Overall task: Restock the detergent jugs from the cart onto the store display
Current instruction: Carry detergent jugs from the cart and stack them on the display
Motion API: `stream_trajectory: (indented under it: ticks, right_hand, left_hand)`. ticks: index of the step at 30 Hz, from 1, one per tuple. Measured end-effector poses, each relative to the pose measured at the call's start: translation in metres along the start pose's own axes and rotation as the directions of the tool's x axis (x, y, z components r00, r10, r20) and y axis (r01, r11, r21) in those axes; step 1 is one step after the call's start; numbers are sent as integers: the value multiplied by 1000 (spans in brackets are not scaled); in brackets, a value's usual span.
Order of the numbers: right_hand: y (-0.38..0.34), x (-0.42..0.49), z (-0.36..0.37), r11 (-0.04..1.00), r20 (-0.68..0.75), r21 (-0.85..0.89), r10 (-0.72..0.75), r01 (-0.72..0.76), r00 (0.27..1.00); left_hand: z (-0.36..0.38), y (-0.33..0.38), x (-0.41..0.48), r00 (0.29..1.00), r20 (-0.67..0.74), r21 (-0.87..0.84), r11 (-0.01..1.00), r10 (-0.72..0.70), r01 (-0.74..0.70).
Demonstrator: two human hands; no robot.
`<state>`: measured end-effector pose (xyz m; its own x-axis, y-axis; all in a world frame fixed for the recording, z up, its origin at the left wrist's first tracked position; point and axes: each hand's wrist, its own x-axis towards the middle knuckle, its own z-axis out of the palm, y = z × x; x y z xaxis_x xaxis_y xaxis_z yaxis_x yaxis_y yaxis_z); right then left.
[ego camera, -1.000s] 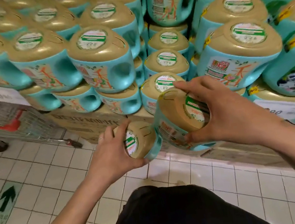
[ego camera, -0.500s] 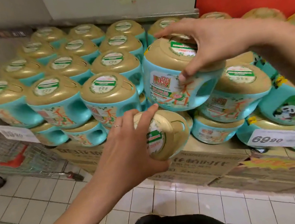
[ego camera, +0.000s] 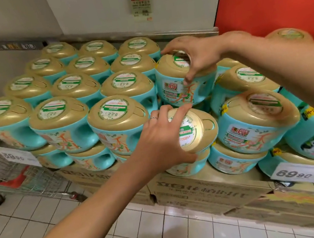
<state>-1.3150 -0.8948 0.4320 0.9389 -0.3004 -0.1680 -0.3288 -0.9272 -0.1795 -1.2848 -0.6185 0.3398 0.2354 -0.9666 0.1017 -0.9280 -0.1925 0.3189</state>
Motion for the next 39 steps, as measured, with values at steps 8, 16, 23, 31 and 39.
stream_trajectory:
  ticks: [8,16,23,31,39]
  right_hand:
    - [31,31,12,991,51,-92,97,-92,994]
    - [44,46,27,994,67,-82,77,-71,995]
    - [60,54,25,986,62,-148,92,-82,994]
    - [62,44,25,993,45,-95,73,-69,996]
    - [64,-4,11,998,-113,66,7,0,994]
  left_hand:
    - [8,1,23,995,-90,66,997,41,-35]
    - [13,1,45,994,-107,113,994,15,-3]
    - [18,-2,54,991,-136,103,994,-10,24]
    - [18,-6,66,993,-121,64,998,-2,10]
    - [4,-11,116,994,103,-11,999,-47,48]
